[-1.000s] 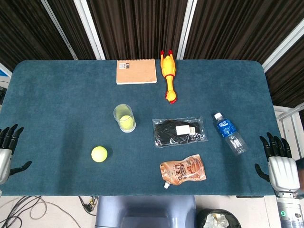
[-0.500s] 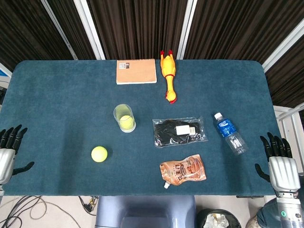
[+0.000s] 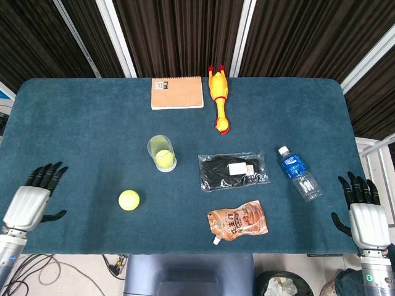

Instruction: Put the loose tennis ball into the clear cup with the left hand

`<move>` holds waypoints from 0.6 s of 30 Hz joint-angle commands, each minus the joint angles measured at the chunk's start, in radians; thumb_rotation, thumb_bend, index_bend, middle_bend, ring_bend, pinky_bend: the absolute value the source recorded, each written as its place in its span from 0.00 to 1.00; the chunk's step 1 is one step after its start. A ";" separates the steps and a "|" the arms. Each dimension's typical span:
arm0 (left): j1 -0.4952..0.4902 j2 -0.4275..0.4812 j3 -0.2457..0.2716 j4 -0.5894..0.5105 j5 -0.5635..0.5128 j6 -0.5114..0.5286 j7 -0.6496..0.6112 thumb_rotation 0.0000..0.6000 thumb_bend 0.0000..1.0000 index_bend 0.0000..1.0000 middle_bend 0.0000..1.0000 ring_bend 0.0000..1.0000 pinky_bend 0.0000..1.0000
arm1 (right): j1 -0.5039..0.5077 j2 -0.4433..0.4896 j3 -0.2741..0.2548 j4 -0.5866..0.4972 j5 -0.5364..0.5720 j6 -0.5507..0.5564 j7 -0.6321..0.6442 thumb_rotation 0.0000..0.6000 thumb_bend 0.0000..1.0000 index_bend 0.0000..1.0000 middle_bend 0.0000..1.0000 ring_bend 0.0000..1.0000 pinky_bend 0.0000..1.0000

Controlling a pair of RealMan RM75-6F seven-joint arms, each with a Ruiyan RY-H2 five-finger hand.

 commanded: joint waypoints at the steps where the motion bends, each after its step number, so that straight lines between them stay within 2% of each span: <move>1: -0.082 -0.018 -0.007 -0.016 -0.005 -0.117 0.004 1.00 0.05 0.05 0.01 0.00 0.11 | 0.000 0.000 0.000 -0.001 -0.001 0.001 -0.001 1.00 0.35 0.11 0.00 0.01 0.00; 8: -0.177 -0.078 -0.012 -0.018 -0.036 -0.264 0.057 1.00 0.05 0.05 0.02 0.00 0.11 | -0.001 0.002 0.001 -0.003 0.005 0.000 -0.001 1.00 0.35 0.11 0.00 0.01 0.00; 18: -0.253 -0.216 -0.019 0.026 -0.115 -0.356 0.190 1.00 0.05 0.05 0.03 0.01 0.16 | -0.003 0.009 0.005 -0.007 0.009 0.003 0.006 1.00 0.35 0.11 0.00 0.01 0.00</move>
